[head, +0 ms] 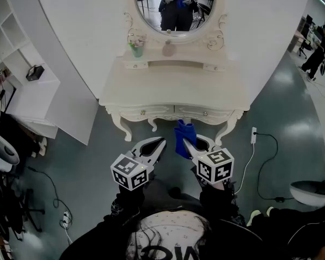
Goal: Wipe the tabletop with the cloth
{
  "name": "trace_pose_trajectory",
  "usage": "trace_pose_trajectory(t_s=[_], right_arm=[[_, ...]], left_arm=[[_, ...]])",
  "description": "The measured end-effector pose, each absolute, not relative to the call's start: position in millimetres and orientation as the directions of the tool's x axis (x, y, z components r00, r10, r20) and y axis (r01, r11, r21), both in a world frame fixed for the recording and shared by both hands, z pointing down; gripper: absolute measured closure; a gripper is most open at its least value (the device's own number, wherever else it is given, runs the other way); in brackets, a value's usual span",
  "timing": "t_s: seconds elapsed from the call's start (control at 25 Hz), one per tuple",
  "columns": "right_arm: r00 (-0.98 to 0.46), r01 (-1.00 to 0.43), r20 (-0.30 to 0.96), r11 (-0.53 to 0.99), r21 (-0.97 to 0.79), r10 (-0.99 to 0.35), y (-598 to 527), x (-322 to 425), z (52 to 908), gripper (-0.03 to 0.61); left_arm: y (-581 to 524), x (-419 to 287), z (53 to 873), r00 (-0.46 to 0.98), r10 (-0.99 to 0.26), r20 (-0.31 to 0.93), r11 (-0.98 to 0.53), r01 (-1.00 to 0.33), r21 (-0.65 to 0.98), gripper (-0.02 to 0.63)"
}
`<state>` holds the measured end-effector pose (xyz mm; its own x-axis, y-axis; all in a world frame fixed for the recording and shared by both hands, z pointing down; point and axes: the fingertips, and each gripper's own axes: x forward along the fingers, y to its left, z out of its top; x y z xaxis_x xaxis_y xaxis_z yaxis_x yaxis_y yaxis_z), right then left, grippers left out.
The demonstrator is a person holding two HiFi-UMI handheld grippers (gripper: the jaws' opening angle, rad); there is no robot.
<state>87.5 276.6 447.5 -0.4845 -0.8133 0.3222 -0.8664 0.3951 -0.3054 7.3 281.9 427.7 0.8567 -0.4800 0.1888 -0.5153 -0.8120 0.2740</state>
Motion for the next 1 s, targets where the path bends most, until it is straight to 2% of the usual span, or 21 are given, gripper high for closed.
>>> trace_pose_trajectory(t_s=[0.6, 1.0], right_arm=[[-0.494, -0.85, 0.314, 0.375, -0.369, -0.811, 269, 96, 463, 0.502], [-0.519, -0.833, 0.313, 0.389, -0.393, -0.796, 225, 88, 469, 0.502]], left_arm=[[275, 10, 441, 0.844, -0.489, 0.219, -0.796, -0.535, 0.282, 0.612], [238, 1, 444, 0.83, -0.505, 0.236, -0.788, -0.555, 0.267, 0.612]])
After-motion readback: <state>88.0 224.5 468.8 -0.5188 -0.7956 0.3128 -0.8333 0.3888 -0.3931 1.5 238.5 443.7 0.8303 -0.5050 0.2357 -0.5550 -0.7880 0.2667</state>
